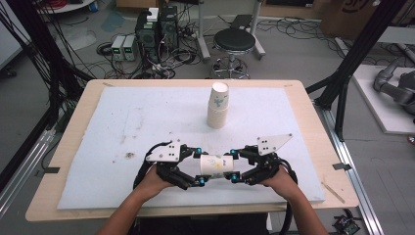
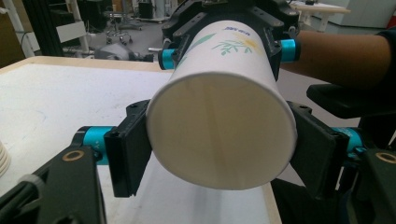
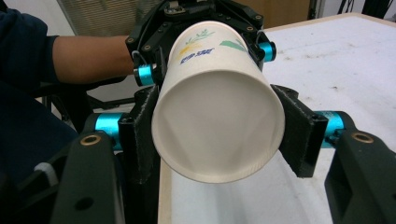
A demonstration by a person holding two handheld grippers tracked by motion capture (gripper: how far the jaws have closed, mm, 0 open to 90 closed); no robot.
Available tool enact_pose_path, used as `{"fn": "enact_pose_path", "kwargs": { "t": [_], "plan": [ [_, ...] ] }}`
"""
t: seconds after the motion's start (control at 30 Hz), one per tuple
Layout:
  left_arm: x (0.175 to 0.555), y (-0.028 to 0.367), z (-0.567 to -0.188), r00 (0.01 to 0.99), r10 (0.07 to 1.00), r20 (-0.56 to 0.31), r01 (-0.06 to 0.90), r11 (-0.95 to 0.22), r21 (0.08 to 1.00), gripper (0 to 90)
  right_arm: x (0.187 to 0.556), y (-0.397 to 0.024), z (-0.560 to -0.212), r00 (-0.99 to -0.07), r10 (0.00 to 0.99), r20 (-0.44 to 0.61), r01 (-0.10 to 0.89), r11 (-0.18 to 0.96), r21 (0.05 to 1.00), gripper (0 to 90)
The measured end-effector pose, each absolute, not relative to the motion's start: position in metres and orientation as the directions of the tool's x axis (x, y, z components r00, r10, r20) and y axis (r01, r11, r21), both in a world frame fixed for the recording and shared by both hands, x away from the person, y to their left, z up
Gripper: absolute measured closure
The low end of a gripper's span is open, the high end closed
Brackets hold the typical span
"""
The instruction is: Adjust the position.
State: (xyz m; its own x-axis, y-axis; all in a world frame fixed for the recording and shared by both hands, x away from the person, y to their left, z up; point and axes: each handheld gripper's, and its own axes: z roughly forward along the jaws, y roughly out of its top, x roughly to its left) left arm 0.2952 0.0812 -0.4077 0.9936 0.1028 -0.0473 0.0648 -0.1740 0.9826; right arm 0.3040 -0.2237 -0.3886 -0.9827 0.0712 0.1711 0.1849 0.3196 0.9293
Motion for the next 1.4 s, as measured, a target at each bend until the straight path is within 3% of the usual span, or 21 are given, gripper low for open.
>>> {"fn": "enact_pose_path", "kwargs": {
  "t": [0.33, 0.5, 0.7, 1.0, 1.4],
  "plan": [
    [0.295, 0.084, -0.405, 0.993, 0.109, -0.049, 0.069, -0.19, 0.979, 34.6, 0.303, -0.222, -0.389, -0.981, 0.085, 0.176, 0.195, 0.336, 0.922, 37.0],
    [0.296, 0.087, -0.401, 0.99, 0.13, -0.053, 0.079, -0.204, 0.976, 34.6, 0.302, -0.22, -0.387, -0.975, 0.13, 0.18, 0.215, 0.344, 0.914, 21.5],
    [0.297, 0.089, -0.386, 0.986, 0.166, -0.02, 0.074, -0.329, 0.941, 34.6, 0.298, -0.217, -0.378, -0.978, 0.183, 0.101, 0.167, 0.398, 0.902, 20.8],
    [0.299, 0.086, -0.369, 0.987, 0.157, 0.018, 0.061, -0.481, 0.875, 34.7, 0.298, -0.201, -0.362, -0.982, 0.185, -0.029, 0.077, 0.54, 0.838, 20.8],
    [0.304, 0.082, -0.356, 0.987, 0.157, 0.018, 0.077, -0.579, 0.812, 35.1, 0.301, -0.191, -0.355, -0.984, 0.16, -0.074, 0.04, 0.611, 0.791, 20.9]
  ]
}}
